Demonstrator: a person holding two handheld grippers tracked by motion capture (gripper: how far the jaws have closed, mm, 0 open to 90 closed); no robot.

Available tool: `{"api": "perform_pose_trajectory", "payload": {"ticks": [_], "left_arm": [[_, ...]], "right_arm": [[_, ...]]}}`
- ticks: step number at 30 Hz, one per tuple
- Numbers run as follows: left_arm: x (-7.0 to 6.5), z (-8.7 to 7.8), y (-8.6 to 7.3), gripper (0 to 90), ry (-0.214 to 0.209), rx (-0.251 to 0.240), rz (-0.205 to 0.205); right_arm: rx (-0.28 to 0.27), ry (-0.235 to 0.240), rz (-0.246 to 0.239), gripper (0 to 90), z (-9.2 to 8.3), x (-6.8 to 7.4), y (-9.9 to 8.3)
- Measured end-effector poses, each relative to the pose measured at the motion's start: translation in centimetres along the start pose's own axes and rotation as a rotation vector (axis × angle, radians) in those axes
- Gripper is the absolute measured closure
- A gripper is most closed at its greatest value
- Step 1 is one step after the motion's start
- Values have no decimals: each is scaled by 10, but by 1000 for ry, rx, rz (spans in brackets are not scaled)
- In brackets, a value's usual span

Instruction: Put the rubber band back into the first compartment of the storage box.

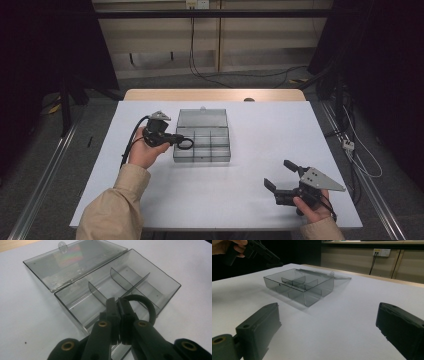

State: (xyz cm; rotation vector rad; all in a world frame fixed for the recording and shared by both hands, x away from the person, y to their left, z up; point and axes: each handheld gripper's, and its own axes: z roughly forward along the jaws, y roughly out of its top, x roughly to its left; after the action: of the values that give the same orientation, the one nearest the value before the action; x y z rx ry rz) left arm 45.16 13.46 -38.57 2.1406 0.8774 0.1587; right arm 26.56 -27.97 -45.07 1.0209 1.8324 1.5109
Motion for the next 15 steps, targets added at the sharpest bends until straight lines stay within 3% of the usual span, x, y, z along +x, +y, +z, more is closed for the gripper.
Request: {"api": "perform_pose_trajectory", "payload": {"ticks": [15], "left_arm": [[7, 7, 4, 885, 11, -8, -7]], "right_arm": [[-1, 2, 1, 49, 0, 0, 0]]}}
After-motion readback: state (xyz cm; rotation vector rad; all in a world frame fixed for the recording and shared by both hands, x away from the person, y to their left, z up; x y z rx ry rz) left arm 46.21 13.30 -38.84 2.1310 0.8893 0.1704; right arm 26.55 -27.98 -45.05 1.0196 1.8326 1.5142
